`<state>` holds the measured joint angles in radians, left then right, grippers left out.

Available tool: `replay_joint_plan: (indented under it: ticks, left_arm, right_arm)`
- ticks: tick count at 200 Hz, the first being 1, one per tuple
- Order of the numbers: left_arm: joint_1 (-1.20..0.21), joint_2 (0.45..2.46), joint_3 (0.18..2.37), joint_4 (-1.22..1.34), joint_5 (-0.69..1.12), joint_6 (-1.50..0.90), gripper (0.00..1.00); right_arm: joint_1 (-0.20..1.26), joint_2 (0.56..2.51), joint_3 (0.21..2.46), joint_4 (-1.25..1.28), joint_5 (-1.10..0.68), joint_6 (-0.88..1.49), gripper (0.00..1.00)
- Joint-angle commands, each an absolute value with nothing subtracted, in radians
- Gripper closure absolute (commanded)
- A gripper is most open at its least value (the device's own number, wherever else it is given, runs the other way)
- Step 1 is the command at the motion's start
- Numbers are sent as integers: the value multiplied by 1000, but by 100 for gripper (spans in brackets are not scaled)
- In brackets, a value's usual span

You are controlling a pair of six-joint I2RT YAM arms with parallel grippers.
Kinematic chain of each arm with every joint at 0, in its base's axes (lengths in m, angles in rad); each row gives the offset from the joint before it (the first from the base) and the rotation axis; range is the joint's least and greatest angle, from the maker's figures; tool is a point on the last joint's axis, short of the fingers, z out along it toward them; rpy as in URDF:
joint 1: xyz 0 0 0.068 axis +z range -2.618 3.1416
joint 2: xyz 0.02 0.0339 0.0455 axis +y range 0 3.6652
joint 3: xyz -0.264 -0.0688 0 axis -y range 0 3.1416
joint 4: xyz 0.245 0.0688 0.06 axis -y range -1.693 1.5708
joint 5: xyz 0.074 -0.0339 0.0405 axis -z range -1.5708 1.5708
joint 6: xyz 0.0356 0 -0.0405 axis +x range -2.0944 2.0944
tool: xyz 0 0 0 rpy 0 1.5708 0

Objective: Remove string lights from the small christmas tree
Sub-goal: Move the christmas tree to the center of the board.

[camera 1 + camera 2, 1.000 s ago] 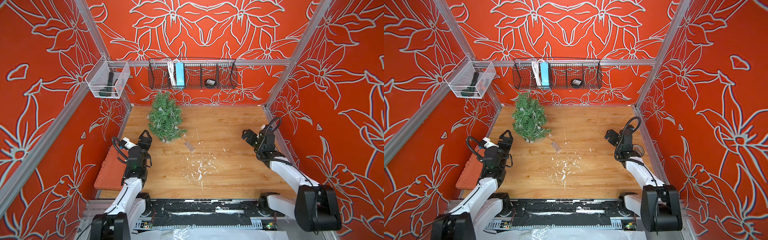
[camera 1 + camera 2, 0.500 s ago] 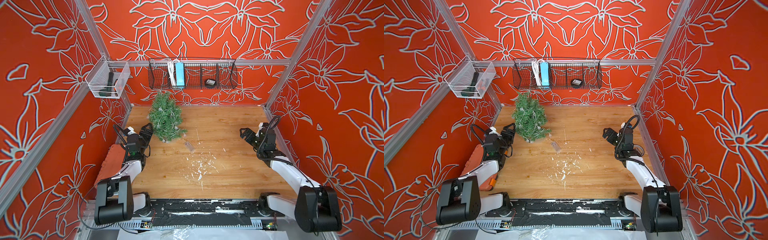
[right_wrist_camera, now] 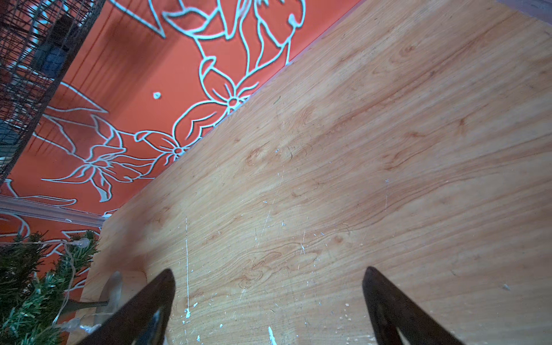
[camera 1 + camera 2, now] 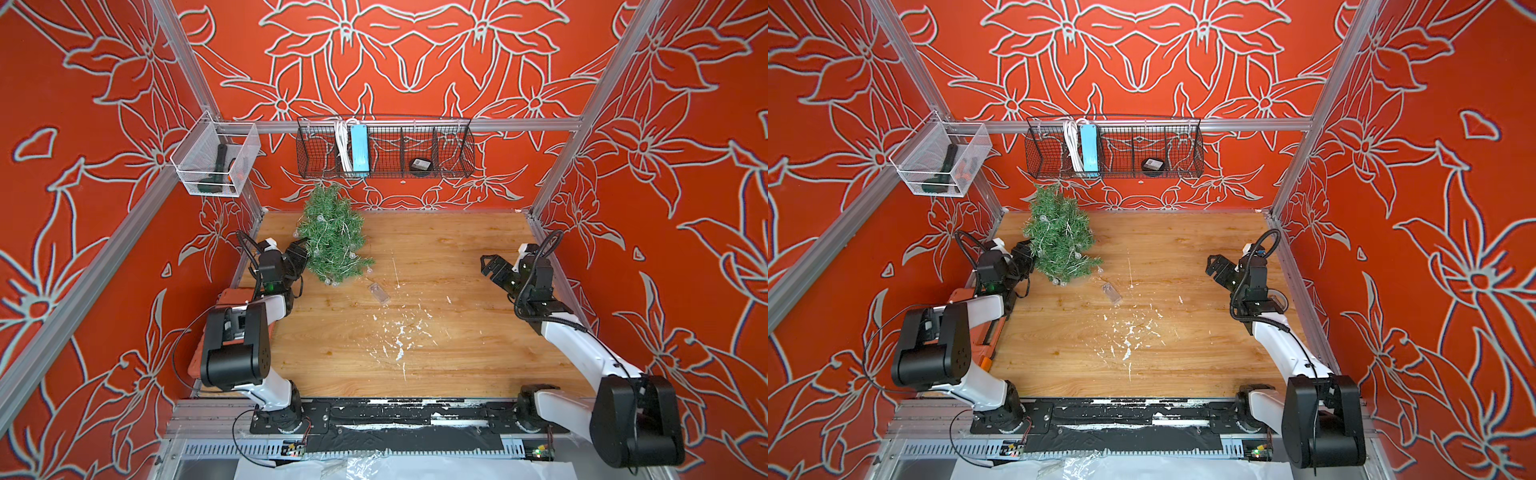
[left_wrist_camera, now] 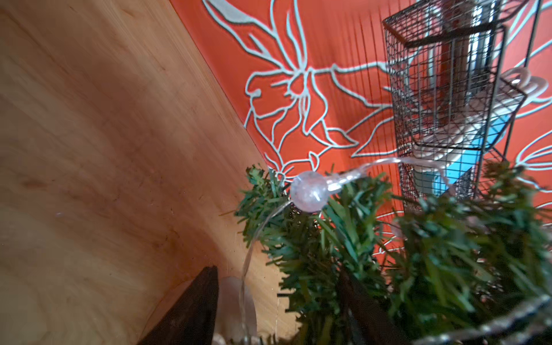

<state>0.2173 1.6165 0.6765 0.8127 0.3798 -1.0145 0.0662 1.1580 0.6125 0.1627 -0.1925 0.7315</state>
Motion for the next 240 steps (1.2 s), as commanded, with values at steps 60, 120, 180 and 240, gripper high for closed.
replay_joint_plan:
  ticks: [60,120,180,240]
  left_arm:
    - [215,1816,765,990,635,-1004,43]
    - [153,1877,796,1046,670,-1016,45]
    - [37,1928,863,1044,675,-1011,46]
    - [-89,1981,927,1022,652,-1000,47]
  right_arm:
    - [64,1190,646,173,-195,704,2]
    - [64,1206,644,183,-204,705,3]
    - [66,1210,642,190,-229,706,3]
    - [80,1217,632,198,-238,707,4]
